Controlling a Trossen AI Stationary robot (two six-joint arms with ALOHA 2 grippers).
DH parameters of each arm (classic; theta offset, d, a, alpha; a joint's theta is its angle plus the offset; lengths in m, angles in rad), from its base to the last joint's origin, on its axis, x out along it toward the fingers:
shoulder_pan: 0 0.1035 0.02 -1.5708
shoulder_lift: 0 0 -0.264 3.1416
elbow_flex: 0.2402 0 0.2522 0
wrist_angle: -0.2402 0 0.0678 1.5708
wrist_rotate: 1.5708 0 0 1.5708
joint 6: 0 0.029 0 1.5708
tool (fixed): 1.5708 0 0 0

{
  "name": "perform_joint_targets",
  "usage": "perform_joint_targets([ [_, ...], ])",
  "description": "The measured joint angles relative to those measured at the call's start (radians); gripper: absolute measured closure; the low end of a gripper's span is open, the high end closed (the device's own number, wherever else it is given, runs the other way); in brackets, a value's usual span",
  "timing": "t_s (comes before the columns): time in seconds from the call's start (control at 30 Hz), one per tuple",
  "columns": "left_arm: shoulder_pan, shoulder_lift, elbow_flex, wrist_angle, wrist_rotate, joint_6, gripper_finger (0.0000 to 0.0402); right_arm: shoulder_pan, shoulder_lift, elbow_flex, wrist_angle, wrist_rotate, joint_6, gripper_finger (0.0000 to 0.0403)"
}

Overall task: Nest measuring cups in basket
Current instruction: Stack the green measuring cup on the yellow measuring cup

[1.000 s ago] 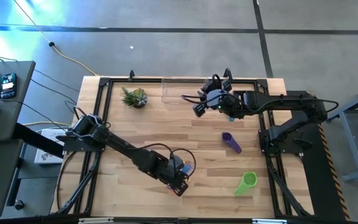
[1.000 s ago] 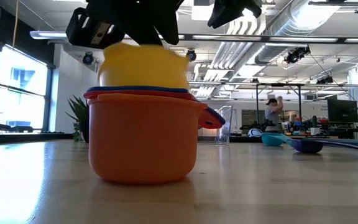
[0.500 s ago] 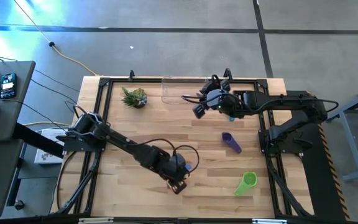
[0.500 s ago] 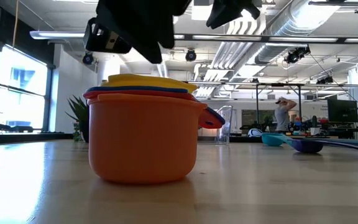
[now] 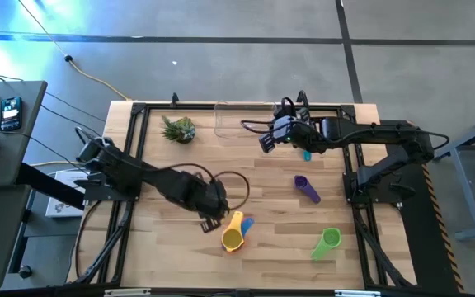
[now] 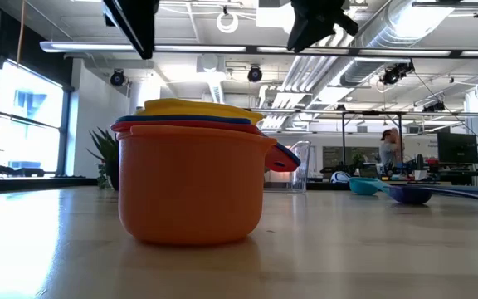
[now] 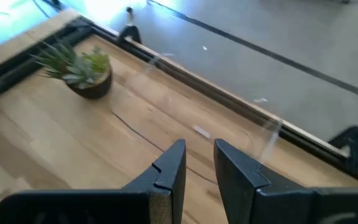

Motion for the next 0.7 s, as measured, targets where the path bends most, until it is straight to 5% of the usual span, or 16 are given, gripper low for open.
perform_joint_targets([
  [0.3,0.071,-0.147,0.0,-0.127,-0.083,0.12,0.0323,-0.076,0.0,0.0,-0.192,-0.073,0.132,0.0317],
  [0.7,0.214,-0.288,-0.001,-0.15,-0.158,0.227,0.0323,-0.167,0.0,0.0,-0.438,-0.252,0.13,0.0227],
])
